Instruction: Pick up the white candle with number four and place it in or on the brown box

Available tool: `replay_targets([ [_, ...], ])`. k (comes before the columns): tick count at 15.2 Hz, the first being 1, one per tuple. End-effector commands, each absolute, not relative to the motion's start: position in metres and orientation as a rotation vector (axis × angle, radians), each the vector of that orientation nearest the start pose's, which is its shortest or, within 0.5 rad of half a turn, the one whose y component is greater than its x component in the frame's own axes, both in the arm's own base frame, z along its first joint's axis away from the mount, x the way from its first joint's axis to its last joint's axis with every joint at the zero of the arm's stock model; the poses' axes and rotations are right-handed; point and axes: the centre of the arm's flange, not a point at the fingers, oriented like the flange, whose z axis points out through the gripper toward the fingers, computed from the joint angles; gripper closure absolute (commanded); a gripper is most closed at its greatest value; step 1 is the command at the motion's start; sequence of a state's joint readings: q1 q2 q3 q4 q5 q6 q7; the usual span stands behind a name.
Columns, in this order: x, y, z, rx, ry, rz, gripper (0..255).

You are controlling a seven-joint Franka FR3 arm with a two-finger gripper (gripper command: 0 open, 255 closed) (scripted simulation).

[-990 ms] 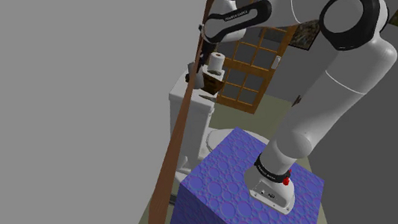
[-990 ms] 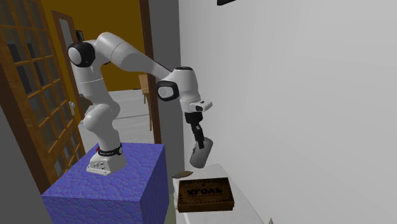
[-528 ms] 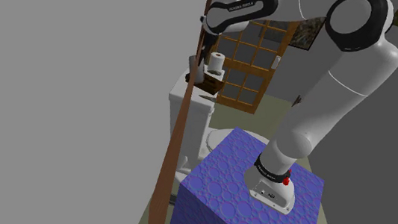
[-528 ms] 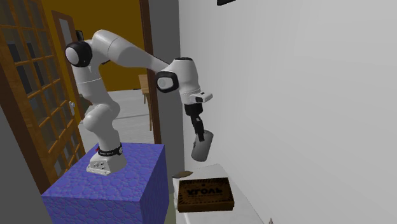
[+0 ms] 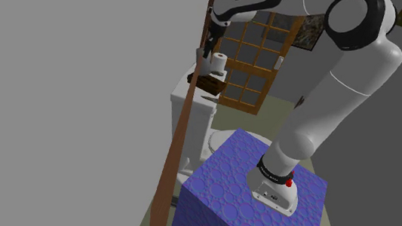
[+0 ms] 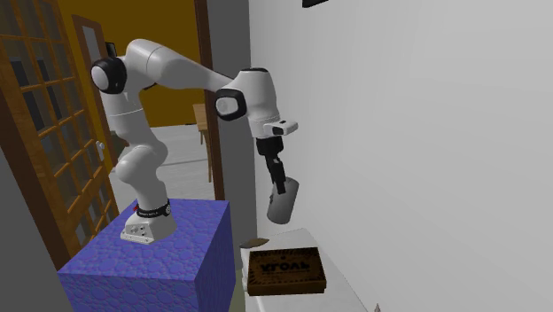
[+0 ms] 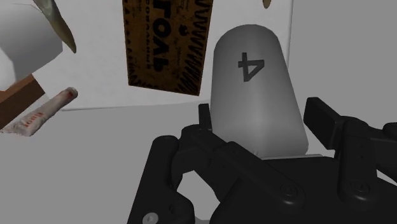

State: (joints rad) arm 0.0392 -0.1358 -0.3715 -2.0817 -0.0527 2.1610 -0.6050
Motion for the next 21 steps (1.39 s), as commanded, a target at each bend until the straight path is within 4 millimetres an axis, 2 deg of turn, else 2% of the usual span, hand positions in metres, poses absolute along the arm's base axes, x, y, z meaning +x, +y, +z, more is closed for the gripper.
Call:
replay_targets([
  [1, 0.504, -0.208, 0.512, -3.183, -0.478, -0.299, 255],
  [8, 0.510, -0.296, 0.538, -3.183, -0.478, -0.299, 255],
  [9, 0.511, -0.300, 0.540, -3.183, -0.478, -0.299, 255],
  [21, 0.511, -0.300, 0.476, -3.183, -0.478, -0.299, 255],
])
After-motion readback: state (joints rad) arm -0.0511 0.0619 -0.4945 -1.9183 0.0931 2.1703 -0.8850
